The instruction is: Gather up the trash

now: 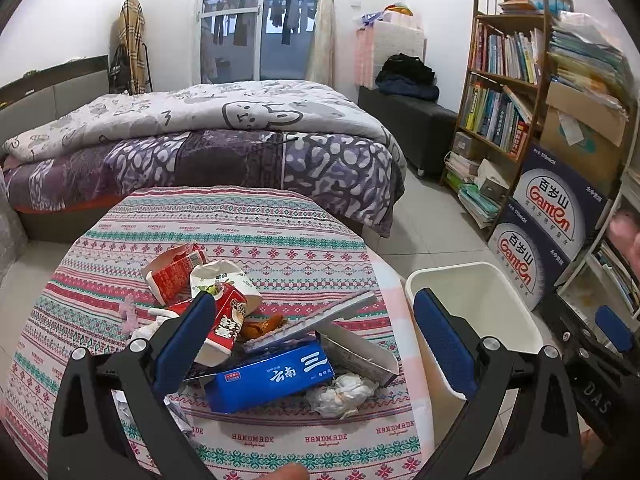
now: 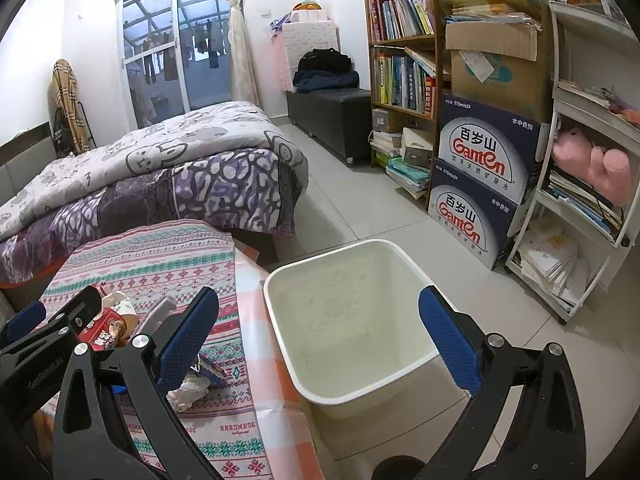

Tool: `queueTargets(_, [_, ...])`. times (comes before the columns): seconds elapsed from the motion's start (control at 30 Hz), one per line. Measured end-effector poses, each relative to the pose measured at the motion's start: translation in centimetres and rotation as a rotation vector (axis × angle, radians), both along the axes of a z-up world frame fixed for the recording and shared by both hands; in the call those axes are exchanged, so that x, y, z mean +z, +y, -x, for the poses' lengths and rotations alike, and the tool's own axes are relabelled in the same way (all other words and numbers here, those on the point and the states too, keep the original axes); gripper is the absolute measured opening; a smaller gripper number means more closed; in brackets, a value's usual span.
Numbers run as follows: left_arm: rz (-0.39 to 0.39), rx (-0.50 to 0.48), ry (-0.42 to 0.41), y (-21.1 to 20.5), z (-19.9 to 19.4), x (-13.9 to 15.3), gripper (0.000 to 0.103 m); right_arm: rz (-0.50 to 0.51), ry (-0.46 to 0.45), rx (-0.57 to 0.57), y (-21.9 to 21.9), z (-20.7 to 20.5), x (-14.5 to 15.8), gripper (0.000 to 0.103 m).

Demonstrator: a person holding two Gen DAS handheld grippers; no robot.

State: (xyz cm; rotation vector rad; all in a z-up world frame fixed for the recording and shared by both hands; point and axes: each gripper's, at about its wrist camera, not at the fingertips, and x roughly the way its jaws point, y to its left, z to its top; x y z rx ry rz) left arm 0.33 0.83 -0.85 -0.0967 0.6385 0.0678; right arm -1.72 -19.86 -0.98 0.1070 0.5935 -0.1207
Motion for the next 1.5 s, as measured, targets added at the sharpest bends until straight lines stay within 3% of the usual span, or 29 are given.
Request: queueTargets(1.5, [-0.004,0.014,0.018,0.49,-0.35,-0.76,0.096,-0.005,0.005,0.003,0.33,0.04,-0.36,0.096])
